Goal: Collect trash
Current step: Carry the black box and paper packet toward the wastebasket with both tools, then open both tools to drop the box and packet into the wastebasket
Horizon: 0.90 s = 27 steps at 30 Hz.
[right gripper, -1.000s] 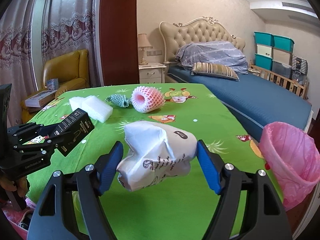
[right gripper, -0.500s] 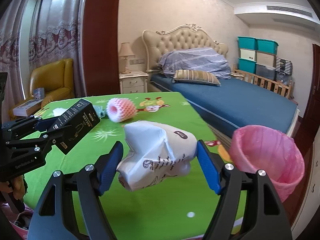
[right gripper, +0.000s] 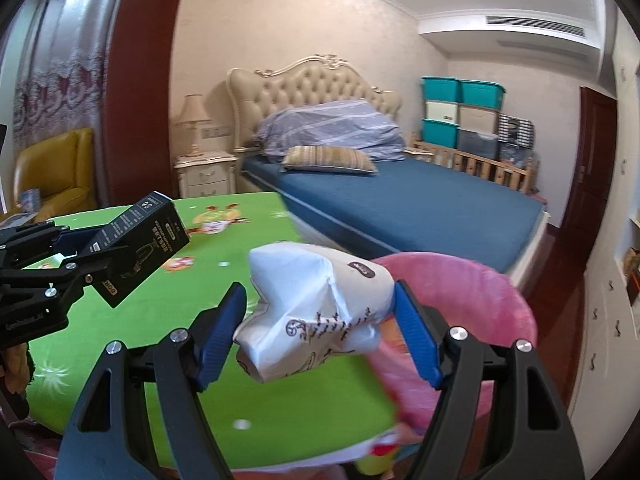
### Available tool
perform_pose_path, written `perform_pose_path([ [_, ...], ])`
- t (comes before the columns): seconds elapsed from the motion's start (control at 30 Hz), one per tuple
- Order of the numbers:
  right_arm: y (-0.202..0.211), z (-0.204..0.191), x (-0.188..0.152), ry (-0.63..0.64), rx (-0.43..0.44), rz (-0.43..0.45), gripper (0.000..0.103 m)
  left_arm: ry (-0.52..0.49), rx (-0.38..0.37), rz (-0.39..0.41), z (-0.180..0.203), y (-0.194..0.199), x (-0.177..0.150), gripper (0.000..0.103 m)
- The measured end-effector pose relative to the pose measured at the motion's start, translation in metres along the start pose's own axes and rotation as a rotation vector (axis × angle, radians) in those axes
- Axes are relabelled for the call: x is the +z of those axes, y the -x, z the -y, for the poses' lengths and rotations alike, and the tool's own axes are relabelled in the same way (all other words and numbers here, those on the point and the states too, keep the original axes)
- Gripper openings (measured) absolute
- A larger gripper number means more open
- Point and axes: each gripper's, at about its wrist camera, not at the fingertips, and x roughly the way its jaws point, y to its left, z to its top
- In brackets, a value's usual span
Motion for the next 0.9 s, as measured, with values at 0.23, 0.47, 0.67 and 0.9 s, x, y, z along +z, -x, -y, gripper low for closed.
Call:
perform_pose_path([
  [0.23, -0.007, 0.056, -0.005, -0.037, -0.077, -0.007, 0.072, -0.038, -0.09, -0.007, 0.034, -0.033, 0.019, 0.038],
  [0.47, -0.015, 0.108, -0.011, -0.096, -0.117, -0.011, 0.072, -0.046, -0.171, -0.024, 0.066, -0.069, 0.039, 0.038],
  [0.67, -0.023, 0.13, -0.017, -0.103, -0.151, -0.02, 0.072, -0.037, -0.23, -0.051, 0.092, -0.107, 0.051, 0.038],
  [0.9, -0.028, 0.152, -0.016, -0.149, -0.152, -0.013, 0.073, -0.025, -0.273, -0.065, 0.112, -0.134, 0.06, 0.038],
])
